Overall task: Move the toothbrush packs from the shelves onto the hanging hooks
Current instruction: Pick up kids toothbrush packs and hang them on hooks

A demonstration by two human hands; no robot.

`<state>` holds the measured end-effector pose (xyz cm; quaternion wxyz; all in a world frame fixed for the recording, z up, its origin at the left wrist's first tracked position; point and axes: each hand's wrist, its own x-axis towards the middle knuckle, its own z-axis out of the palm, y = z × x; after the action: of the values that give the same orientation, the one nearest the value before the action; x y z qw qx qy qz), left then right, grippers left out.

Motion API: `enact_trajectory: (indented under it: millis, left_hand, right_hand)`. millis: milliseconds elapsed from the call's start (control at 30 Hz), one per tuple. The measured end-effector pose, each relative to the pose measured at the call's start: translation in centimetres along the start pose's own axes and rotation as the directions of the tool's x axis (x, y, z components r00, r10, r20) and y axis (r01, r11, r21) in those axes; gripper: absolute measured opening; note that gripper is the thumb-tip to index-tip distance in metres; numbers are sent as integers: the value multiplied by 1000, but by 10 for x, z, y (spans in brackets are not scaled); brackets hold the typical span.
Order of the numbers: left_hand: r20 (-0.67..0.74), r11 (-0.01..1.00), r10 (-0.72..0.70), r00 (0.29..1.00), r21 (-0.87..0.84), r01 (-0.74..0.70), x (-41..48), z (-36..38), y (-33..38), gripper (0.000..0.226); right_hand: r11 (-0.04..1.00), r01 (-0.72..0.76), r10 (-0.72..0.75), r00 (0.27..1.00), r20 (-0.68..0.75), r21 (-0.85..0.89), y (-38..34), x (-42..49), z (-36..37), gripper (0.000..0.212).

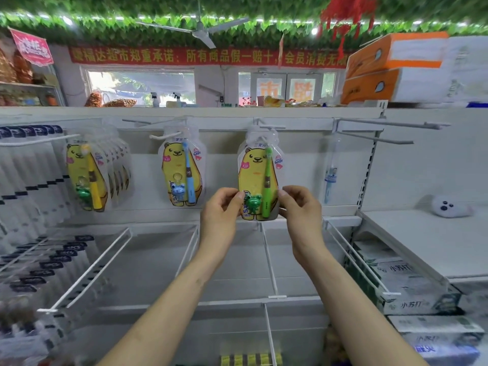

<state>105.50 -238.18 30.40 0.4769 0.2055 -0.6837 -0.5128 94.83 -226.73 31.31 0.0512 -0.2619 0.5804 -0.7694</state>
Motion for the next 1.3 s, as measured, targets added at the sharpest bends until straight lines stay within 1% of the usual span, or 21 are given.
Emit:
enact_trajectory:
  millis: [67,133,200,233,267,333,367,433,467,500,567,600,667,733,800,867,967,1033,1167,1300]
  left_hand:
    - [-37,996,17,999,85,-14,-13,-4,0,8]
    - [-70,966,67,995,255,-47,-28,-9,-1,14]
    - [-77,866,171,982,487,-112,-45,-11,-1,18]
    - [-46,811,228,973,562,-164,-53,-8,1,20]
    - [3,770,273,962,599,-220,-61,-2,3,21]
    - [134,708,332,934,618,-341,-73,21,8,23]
    - [212,681,355,911,609,-407,-78,37,10,25]
    - [365,622,396,842,568,-539,-87,75,10,33]
    - [432,596,403,807,544,-590,-92,97,11,37]
    - [488,583,400,776,518,-626,-99,119,13,41]
    - [575,594,380,725,449,-668,-119,165,18,45]
    - [615,596,381,691,408,-691,-131,189,22,47]
    - [689,578,404,601,318,-752,-159,235,29,48]
    - [743,545,428,514,241,-803,-188,282,35,48]
    - [789,525,429,441,179,-832,-218,330,43,53]
    - [819,515,434,377,118,-849,-254,380,56,58]
    - [845,511,462,269,-5,-860,-321,452,81,53]
    - [855,494,486,182,-97,-864,-373,493,99,49]
    - [859,478,513,12,-275,-834,-469,565,131,50]
    - [848,471,514,-127,-403,-785,-551,629,159,53]
  right_hand:
    - [998,21,-22,1000,-16,-55,2,-4,-10,6]
    - [994,31,-34,999,-25,-105,4,-10,-22,8]
    - [986,45,-50,998,-26,-159,6,-18,-36,11]
    - [978,65,-72,997,-28,-199,7,-22,-44,13]
    - [964,92,-102,994,-28,-248,7,-27,-53,14]
    - [910,156,-176,984,-16,-384,7,-35,-72,17]
    - [864,190,-218,976,-7,-467,6,-40,-84,18]
    - [736,229,-294,956,3,-637,7,-48,-115,23]
    - [657,226,-318,948,7,-719,6,-52,-135,26]
    - [573,209,-334,942,6,-792,4,-57,-157,29]
    - [413,140,-351,936,-15,-900,-2,-68,-207,31]
    - [341,93,-358,933,-38,-935,-7,-74,-233,31]
    - [218,-12,-370,924,-94,-976,-15,-87,-288,31]
    - [112,-110,-368,919,-144,-988,-24,-102,-341,30]
    - [11,-195,-361,914,-186,-981,-33,-120,-396,28]
    - [-38,-271,-346,906,-242,-962,-45,-143,-453,29]
    - [-92,-402,-337,873,-351,-911,-71,-184,-539,27]
    - [-108,-500,-349,828,-438,-859,-88,-217,-593,28]
    - [-168,-662,-346,734,-585,-731,-116,-283,-688,34]
    - [-159,-769,-347,631,-694,-619,-133,-337,-761,37]
